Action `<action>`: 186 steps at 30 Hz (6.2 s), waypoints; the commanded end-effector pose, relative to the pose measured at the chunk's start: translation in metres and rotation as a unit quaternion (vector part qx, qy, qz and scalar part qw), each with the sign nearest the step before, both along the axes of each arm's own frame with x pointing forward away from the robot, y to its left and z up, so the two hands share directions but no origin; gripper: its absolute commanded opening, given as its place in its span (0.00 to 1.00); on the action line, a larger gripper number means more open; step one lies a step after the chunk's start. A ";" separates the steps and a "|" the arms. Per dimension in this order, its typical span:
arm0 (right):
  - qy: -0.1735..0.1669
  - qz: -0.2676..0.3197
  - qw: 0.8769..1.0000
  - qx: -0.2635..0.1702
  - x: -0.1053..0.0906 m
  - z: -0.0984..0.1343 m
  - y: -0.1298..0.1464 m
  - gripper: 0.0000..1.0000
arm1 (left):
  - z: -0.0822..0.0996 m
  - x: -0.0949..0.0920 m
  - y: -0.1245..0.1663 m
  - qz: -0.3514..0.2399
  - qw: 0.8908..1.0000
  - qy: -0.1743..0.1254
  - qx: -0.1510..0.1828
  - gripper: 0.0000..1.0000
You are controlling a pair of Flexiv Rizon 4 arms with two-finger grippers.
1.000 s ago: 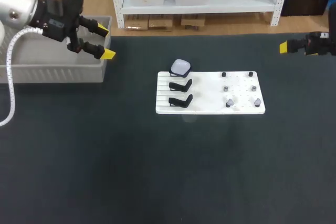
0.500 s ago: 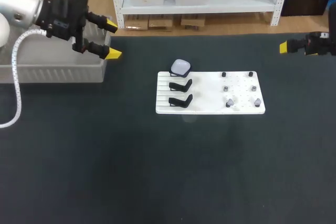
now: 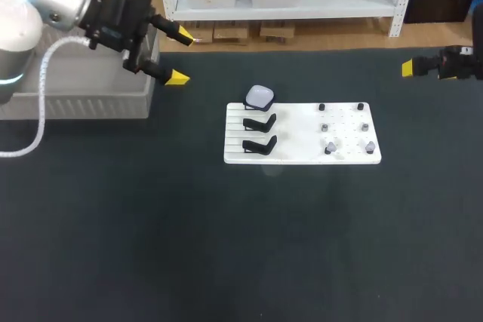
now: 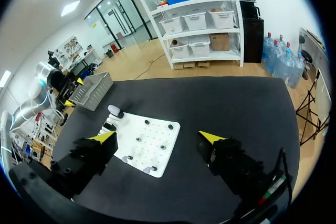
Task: Pick up each earbud case from the left stands, insert the matching earbuds, close the lid, and place the case in the box.
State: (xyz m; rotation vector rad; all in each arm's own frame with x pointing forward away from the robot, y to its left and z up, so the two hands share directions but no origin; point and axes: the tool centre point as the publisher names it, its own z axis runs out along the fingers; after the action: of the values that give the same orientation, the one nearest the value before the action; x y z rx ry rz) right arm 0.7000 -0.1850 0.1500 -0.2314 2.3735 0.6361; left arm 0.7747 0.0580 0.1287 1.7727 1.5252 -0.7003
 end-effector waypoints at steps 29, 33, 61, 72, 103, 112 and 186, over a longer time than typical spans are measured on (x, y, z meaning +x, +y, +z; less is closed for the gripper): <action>0.000 0.000 1.000 0.000 0.000 0.000 0.000 1.00 | -0.073 0.008 -0.058 -0.019 0.997 0.074 -0.014 1.00; 0.000 0.000 1.000 0.000 0.000 0.000 0.000 1.00 | -0.082 0.007 -0.071 -0.022 0.996 0.079 -0.016 1.00; 0.000 0.000 1.000 0.000 0.000 0.000 0.000 1.00 | -0.116 0.024 -0.104 -0.001 0.991 0.122 -0.055 1.00; 0.000 0.000 1.000 0.000 0.000 0.000 0.000 1.00 | -0.118 0.031 -0.112 -0.005 0.991 0.119 -0.063 1.00; 0.000 0.000 1.000 0.000 0.000 0.000 0.000 1.00 | -0.120 0.030 -0.128 -0.024 0.991 0.118 -0.064 0.62; 0.000 0.000 1.000 0.000 0.000 0.000 0.000 1.00 | -0.121 0.030 -0.128 -0.023 0.991 0.117 -0.064 0.73; 0.000 0.000 1.000 0.000 0.000 0.000 0.000 1.00 | 0.043 -0.057 -0.106 0.011 0.950 0.057 -0.308 0.00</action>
State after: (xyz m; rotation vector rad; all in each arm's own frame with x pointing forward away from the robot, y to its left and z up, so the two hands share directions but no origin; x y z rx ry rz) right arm 0.7000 -0.1850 0.1500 -0.2314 2.3735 0.6360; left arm 0.7247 -0.0496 0.1737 1.3822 1.1404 -1.2565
